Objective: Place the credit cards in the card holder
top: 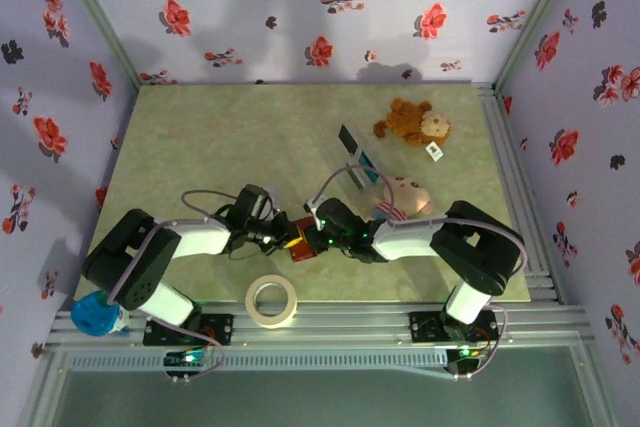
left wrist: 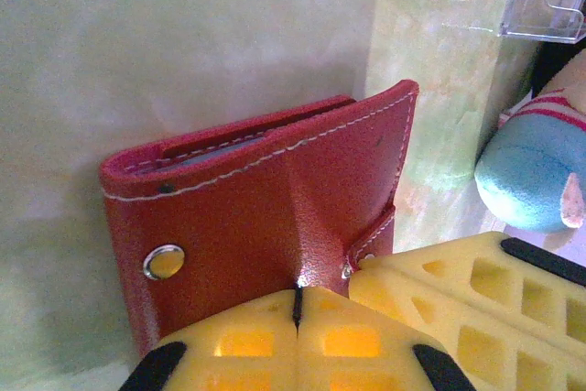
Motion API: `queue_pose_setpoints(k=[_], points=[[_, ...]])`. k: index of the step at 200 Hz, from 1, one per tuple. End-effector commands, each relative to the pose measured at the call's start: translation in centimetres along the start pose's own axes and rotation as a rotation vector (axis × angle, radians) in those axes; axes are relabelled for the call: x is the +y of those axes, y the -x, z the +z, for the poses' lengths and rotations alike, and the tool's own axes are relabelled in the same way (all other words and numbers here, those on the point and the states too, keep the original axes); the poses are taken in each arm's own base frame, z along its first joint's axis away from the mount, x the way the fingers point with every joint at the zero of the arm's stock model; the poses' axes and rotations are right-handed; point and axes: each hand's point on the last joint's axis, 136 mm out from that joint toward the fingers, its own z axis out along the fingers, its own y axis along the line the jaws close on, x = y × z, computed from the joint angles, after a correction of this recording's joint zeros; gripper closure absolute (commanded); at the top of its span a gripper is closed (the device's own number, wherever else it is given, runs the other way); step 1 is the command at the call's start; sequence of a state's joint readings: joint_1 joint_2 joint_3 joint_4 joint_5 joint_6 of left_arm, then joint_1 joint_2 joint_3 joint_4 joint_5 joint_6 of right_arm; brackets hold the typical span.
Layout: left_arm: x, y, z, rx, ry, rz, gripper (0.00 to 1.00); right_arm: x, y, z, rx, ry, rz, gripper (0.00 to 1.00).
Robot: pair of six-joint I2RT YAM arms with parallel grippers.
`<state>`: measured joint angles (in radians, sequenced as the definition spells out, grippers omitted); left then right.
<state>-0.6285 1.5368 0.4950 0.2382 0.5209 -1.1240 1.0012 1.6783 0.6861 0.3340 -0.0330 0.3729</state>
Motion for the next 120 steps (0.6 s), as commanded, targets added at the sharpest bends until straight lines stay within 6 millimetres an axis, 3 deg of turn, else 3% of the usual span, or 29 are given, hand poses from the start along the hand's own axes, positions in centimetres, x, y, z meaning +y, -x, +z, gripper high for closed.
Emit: queue_pose_setpoints(k=[1,27,54,120], points=[[7.8,-1.0,0.4,-0.022,0.258,-0.133,1.00,0.3,-6.5,0.2,0.195,0.059,-0.021,1.00],[8.2,-1.0,0.3,-0.027,0.268,-0.141,1.00,-0.5,-8.8,0.3,0.252,0.047,0.012,1.00],[8.4,-0.8,0.4,-0.031,0.276,-0.149,1.00,-1.0,-9.8,-0.4,0.279,0.034,0.013,1.00],[9.1,-0.4,0.0,-0.051,0.298,-0.163,1.00,-2.8,-16.0,-0.8,0.439,-0.020,0.187,1.00]])
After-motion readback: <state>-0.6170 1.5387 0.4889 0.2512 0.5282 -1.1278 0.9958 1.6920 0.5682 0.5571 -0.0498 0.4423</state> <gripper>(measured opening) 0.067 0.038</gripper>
